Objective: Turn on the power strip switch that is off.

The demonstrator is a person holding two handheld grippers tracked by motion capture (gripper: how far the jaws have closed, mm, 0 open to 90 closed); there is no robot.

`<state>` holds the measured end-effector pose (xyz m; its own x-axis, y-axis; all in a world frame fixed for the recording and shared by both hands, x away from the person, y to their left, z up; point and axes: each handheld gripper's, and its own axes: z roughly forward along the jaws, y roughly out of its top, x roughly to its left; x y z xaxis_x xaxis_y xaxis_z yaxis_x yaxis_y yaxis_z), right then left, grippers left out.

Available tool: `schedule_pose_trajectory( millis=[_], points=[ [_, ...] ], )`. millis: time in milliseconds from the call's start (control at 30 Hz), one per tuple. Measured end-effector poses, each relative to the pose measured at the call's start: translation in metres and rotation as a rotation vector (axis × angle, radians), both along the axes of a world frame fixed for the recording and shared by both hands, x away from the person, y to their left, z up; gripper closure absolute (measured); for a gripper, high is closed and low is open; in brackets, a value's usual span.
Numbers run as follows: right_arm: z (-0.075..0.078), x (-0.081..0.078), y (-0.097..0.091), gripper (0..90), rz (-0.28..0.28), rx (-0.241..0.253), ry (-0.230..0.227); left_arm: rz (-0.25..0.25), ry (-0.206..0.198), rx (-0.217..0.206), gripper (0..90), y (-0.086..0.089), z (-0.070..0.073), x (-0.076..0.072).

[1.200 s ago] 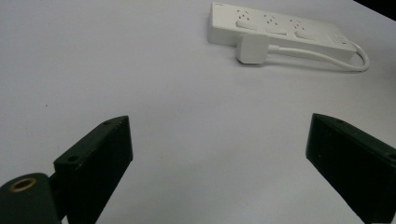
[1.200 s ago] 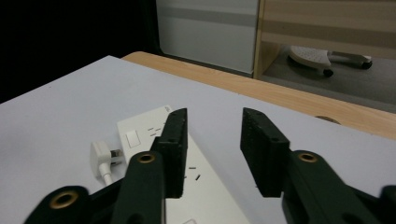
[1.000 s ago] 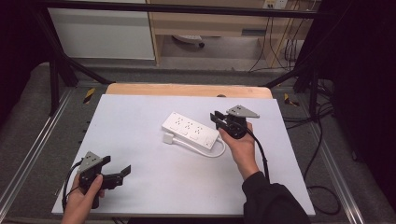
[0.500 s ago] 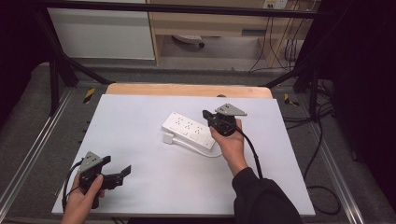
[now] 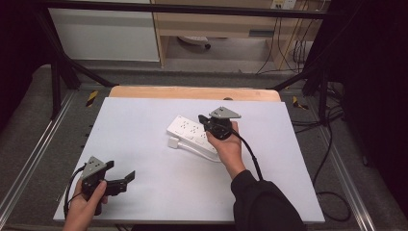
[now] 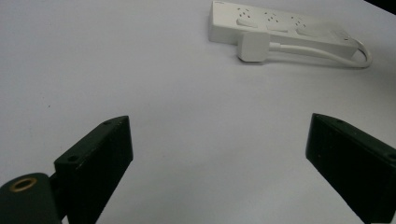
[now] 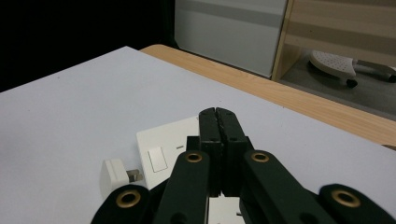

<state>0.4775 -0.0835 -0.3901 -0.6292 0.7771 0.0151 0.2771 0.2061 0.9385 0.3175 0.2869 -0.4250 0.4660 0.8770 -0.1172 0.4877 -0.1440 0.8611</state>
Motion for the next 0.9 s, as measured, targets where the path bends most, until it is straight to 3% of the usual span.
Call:
schedule_pose_trajectory(
  millis=[900],
  points=[
    [-0.017,0.008,0.012,90.0,-0.007,-0.027,0.052,-0.012,0.0,0.016,6.9,-0.001,0.0,0.0]
  ],
)
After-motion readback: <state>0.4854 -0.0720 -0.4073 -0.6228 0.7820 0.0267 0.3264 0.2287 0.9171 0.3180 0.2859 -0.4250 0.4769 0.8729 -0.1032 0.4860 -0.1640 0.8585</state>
